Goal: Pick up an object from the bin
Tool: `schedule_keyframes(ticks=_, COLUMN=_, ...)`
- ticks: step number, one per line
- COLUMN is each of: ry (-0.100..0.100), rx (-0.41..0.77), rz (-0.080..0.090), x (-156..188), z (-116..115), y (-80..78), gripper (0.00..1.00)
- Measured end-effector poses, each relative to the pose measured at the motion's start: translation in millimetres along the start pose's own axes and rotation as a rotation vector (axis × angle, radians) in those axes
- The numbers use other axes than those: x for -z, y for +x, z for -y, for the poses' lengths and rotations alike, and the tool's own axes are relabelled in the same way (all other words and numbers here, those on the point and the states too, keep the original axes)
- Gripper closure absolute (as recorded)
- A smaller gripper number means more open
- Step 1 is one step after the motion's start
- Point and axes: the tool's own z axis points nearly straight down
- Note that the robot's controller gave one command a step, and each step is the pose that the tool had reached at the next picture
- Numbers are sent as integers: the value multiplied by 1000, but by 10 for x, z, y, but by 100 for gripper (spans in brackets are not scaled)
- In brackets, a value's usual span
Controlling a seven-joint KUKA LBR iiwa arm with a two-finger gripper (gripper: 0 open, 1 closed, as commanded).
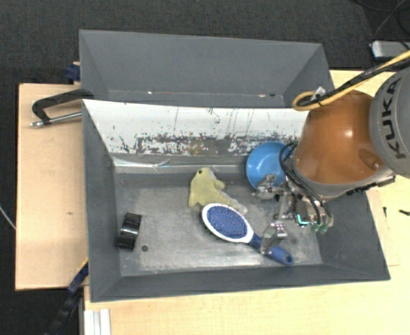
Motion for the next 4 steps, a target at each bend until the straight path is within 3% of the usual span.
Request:
schedule_keyframes(ticks=1, ry=-2, rx=-145, rz=10, x=-825, z=-420, y=-445, gripper=0)
schedule_keyframes(ticks=4, ry=0, rx=-144, rz=6, x=-770, z=-423, y=-467, gripper=0)
